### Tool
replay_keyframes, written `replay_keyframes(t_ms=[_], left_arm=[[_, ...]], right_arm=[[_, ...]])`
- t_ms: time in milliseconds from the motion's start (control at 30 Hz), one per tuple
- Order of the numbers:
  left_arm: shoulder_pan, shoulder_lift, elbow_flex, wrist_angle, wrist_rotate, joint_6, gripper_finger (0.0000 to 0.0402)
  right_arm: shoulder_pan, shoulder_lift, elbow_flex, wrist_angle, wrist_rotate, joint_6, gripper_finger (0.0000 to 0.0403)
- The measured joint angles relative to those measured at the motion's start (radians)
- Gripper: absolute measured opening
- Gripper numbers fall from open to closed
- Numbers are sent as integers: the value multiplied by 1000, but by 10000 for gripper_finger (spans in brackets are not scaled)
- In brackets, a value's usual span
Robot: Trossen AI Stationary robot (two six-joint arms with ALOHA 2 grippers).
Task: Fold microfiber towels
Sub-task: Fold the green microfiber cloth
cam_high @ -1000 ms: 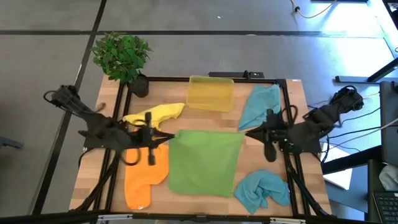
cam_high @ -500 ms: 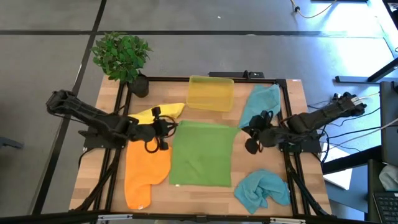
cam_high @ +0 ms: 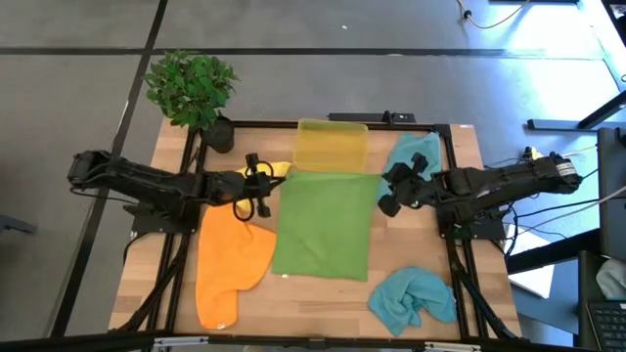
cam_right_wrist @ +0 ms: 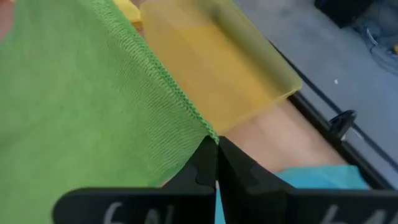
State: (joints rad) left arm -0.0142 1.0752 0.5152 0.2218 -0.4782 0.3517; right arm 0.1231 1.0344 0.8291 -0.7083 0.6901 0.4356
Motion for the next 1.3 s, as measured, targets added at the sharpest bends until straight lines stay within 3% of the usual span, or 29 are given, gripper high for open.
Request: replay_keyframes(t_ms=[200,367,600,800,933,1100,1300], left_arm=[[45,0,0,23,97,29,0],[28,0,0,-11,130,28,0],[-78,0,0,-10,119,101,0],[-206,0,0,-45,19,104,0],[-291,0,-5,-55,-58,104,0],[-363,0,-42,-52,-63,55,0],[-421,0,-110,-42,-63,-42,0]], right_arm=[[-81,0,0,40,-46,-79,3],[-80,0,0,49,-117,-79,3],[26,0,0,58,-157,-50,2],[159,17,-16,79,-61,-17,2],[219,31,-104,218,-61,-10,2],[275,46,-237,382,-96,38,2],[335,46,-304,443,-102,113,2]])
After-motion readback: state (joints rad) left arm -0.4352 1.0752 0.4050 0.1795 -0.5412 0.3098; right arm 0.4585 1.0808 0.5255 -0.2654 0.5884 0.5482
